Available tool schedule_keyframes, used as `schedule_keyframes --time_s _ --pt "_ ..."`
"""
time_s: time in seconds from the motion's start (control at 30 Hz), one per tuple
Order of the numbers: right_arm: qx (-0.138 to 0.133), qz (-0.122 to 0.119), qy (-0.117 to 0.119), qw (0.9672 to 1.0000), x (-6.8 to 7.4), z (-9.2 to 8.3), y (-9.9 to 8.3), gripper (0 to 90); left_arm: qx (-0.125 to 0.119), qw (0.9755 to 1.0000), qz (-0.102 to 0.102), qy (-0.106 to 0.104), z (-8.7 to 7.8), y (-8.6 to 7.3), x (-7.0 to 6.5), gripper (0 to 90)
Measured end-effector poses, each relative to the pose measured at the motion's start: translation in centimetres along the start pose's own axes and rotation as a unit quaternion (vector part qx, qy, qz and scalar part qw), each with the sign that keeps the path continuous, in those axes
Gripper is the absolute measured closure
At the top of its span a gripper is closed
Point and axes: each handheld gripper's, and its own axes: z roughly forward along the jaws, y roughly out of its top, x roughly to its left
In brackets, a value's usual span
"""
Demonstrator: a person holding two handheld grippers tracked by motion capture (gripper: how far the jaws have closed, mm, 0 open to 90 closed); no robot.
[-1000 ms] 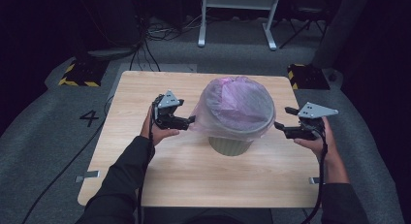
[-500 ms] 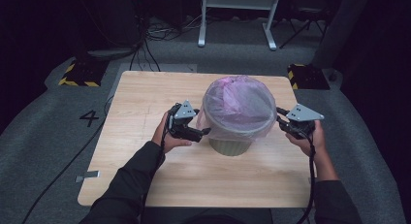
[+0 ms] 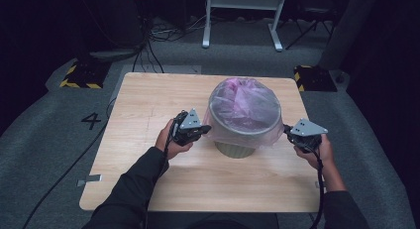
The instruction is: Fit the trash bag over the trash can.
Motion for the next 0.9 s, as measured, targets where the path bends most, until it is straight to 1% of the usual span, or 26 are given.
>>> schedule_keyframes --time_s 0.03,0.07,0.1,0.13,0.17,0.27,0.37,0.4,0.43,0.47,0.5,0.53,0.57,0.6,0.7,0.73,0.77,0.8,0.83,0.87,0.9 --pt "0.004 0.003 0.005 1.0 0.1 0.2 -0.3 90.0 0.005 1.0 0.003 0.0 0.1 -0.1 0.0 90.0" --pt "0.006 0.004 0.008 0.9999 0.1 0.3 -0.6 90.0 0.004 1.0 0.001 -0.004 0.1 -0.3 0.0 90.0" --pt "0.01 0.005 0.021 0.9997 0.2 0.5 -0.9 90.0 0.008 1.0 0.002 -0.006 0.2 -0.4 0.1 90.0" --pt "0.019 0.007 0.032 0.9993 0.2 0.8 -1.1 90.0 0.01 0.9999 0.002 -0.006 0.3 -0.5 0.1 90.0" --pt "0.028 0.006 0.039 0.9988 0.3 1.1 -1.3 90.0 0.009 0.9999 0.001 -0.009 0.4 -0.6 0.1 90.0" --pt "0.047 0.007 0.055 0.9973 0.6 1.9 -1.8 90.0 0.027 0.9996 0.004 -0.009 1.0 -1.0 0.0 90.0" --pt "0.061 0.014 0.071 0.9956 0.9 2.6 -2.0 90.0 0.046 0.9989 0.003 -0.007 1.7 -1.6 0.0 90.0" --pt "0.071 0.013 0.083 0.9939 0.9 2.9 -2.1 90.0 0.05 0.9987 0.002 -0.007 1.8 -1.7 0.0 90.0" --pt "0.079 0.017 0.089 0.9927 1.0 3.1 -2.1 90.0 0.056 0.9984 0.002 -0.007 2.0 -1.8 0.1 90.0" --pt "0.091 0.014 0.092 0.9914 1.1 3.4 -2.2 90.0 0.064 0.9979 0.003 -0.006 2.2 -2.0 0.2 90.0" --pt "0.105 0.015 0.102 0.9891 1.2 3.8 -2.3 90.0 0.067 0.9978 0.001 -0.004 2.4 -2.1 0.2 90.0" --pt "0.117 0.013 0.105 0.9875 1.3 4.1 -2.4 90.0 0.067 0.9978 0.0 -0.001 2.4 -2.3 0.3 90.0" --pt "0.128 0.014 0.098 0.9869 1.3 4.4 -2.5 90.0 0.063 0.998 0.001 -0.001 2.5 -2.3 0.4 90.0" --pt "0.137 0.017 0.098 0.9856 1.3 4.6 -2.6 90.0 0.06 0.9982 -0.001 -0.002 2.5 -2.4 0.4 90.0" --pt "0.147 0.019 0.098 0.9841 1.4 4.9 -2.5 90.0 0.059 0.9982 -0.002 0.004 2.5 -2.4 0.3 90.0" --pt "0.149 0.015 0.1 0.9836 1.4 5.1 -2.5 90.0 0.049 0.9987 -0.007 0.007 2.5 -2.5 0.4 90.0" --pt "0.153 0.016 0.1 0.983 1.5 5.3 -2.6 90.0 0.036 0.9991 -0.016 0.015 2.3 -2.6 0.4 88.8" --pt "0.155 0.019 0.101 0.9826 1.5 5.5 -2.6 90.0 0.029 0.9988 -0.027 0.027 2.1 -2.6 0.4 68.6" --pt "0.152 0.021 0.104 0.9827 1.5 5.4 -2.6 90.0 0.025 0.9987 -0.032 0.031 1.8 -2.6 0.4 58.0" --pt "0.149 0.021 0.105 0.983 1.5 5.4 -2.6 90.0 0.019 0.9986 -0.033 0.036 1.4 -2.6 0.3 50.4" --pt "0.148 0.022 0.102 0.9835 1.5 5.3 -2.6 90.0 0.016 0.9983 -0.032 0.046 1.1 -2.7 0.1 43.0"
